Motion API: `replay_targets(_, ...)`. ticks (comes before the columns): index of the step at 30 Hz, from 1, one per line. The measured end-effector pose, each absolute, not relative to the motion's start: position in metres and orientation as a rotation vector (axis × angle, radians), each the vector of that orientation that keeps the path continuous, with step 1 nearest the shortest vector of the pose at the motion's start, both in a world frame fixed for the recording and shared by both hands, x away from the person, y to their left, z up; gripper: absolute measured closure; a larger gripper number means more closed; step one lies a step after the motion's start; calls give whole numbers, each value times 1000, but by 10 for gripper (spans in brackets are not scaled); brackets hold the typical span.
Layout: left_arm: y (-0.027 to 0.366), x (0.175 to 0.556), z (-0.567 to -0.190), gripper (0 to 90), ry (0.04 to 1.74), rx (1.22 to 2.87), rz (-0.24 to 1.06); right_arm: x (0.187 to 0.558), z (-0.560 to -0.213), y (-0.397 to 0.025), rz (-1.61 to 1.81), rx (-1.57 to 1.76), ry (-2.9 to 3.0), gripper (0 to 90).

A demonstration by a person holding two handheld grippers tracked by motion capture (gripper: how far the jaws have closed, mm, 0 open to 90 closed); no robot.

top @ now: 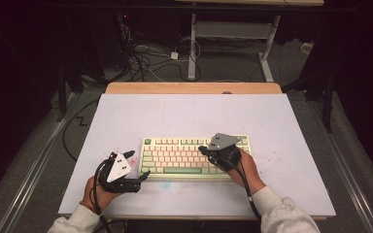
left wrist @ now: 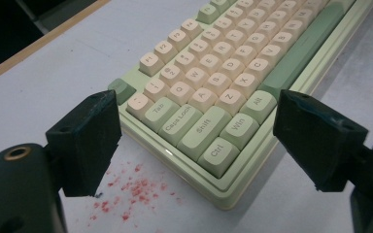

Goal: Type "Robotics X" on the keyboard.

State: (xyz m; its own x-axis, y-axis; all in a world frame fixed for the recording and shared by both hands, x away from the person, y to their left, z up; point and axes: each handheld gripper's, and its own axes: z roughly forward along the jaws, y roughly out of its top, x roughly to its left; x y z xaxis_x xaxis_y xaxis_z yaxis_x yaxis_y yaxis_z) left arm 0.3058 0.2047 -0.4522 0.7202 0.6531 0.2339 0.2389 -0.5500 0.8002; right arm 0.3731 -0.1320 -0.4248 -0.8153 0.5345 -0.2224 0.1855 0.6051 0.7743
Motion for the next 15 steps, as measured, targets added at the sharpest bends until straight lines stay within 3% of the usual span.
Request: replay_targets(15, 202, 305, -453, 173, 670, 2142, 650, 361, -415, -140, 1134, 556, 2364, 900)
